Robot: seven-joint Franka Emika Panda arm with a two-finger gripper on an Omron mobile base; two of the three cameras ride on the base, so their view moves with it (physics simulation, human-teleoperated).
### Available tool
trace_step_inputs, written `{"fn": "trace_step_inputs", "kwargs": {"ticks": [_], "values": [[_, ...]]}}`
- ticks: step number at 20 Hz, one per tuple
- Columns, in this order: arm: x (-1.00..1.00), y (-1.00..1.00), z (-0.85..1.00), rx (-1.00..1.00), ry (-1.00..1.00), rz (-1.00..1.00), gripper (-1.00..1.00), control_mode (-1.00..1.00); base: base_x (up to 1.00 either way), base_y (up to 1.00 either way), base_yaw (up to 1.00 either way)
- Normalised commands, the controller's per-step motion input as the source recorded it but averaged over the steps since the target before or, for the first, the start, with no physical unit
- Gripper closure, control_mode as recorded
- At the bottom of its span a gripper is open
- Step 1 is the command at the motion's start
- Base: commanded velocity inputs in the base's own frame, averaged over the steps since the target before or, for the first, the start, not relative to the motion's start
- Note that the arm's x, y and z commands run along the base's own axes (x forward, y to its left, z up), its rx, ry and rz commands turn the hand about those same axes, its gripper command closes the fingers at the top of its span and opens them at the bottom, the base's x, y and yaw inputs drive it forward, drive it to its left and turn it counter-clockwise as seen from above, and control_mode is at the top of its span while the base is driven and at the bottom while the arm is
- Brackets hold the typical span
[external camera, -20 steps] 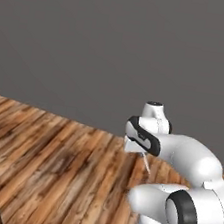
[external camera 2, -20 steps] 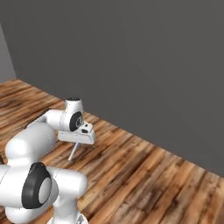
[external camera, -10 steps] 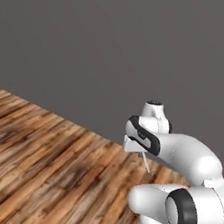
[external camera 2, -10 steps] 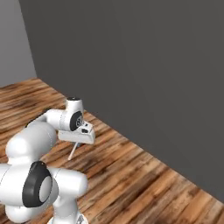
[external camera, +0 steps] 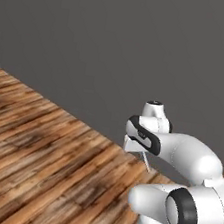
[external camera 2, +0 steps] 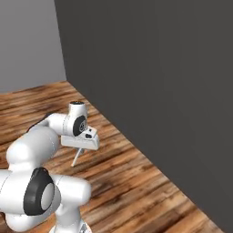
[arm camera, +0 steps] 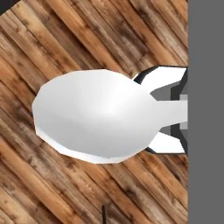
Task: Take the fork and place it on the left side of the plate. Then take the spoon and place it on the right side of the plate. Make sure they're directly next to the plate.
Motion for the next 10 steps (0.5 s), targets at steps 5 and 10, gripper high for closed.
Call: {"fn": "trace_step_inputs", "kwargs": {"ticks": [5, 10], "values": [[0.00, 0.00, 0.00, 0.00, 0.00, 0.00, 1.00, 1.00, 0.84, -0.03, 0.35], [0.00, 0.00, 0.00, 0.00, 0.00, 0.00, 1.00, 1.00, 0.85, -0.03, 0.33]]}}
